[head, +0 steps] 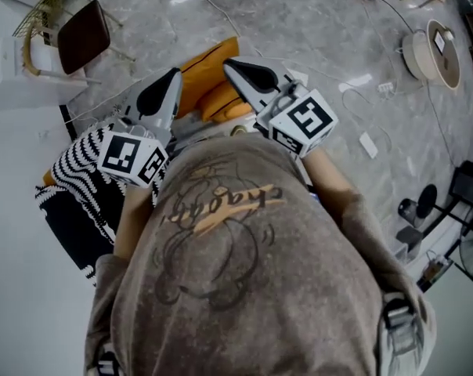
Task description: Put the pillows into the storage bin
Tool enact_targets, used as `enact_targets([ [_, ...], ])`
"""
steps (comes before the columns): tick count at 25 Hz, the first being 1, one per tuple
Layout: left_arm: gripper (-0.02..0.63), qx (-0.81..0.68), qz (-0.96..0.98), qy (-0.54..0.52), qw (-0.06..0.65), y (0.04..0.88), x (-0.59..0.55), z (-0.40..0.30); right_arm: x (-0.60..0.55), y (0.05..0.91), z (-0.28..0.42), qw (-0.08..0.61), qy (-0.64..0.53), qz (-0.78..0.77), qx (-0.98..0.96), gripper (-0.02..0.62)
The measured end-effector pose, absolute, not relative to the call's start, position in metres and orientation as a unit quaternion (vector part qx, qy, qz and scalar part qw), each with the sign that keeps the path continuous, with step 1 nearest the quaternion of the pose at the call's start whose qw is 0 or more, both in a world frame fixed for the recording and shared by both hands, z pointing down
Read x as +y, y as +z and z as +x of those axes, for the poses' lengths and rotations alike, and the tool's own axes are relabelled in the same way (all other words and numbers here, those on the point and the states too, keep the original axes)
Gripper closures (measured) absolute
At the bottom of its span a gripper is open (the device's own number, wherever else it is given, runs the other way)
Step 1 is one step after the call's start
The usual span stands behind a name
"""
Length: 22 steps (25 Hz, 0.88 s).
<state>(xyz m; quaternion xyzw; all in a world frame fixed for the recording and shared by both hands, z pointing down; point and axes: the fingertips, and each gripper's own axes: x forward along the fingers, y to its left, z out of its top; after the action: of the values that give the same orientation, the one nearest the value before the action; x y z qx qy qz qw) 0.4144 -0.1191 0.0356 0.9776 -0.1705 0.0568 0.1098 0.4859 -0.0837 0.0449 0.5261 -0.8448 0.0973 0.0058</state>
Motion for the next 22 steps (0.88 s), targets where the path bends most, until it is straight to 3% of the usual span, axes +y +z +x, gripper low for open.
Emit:
enact_targets([
  [9, 0.601, -0.204, 0.971, 0.041, 0.116, 0.064, -0.138, 0.394, -0.08, 0.098, 0.504, 0.001, 0.141, 0.567, -0.811, 0.592],
  [22, 0.601, -0.23, 0.963, 0.038, 0.137, 0.071, -0.137, 0.384, -0.081, 0.101, 0.516, 0.0, 0.141, 0.598, -0.789, 0.594],
])
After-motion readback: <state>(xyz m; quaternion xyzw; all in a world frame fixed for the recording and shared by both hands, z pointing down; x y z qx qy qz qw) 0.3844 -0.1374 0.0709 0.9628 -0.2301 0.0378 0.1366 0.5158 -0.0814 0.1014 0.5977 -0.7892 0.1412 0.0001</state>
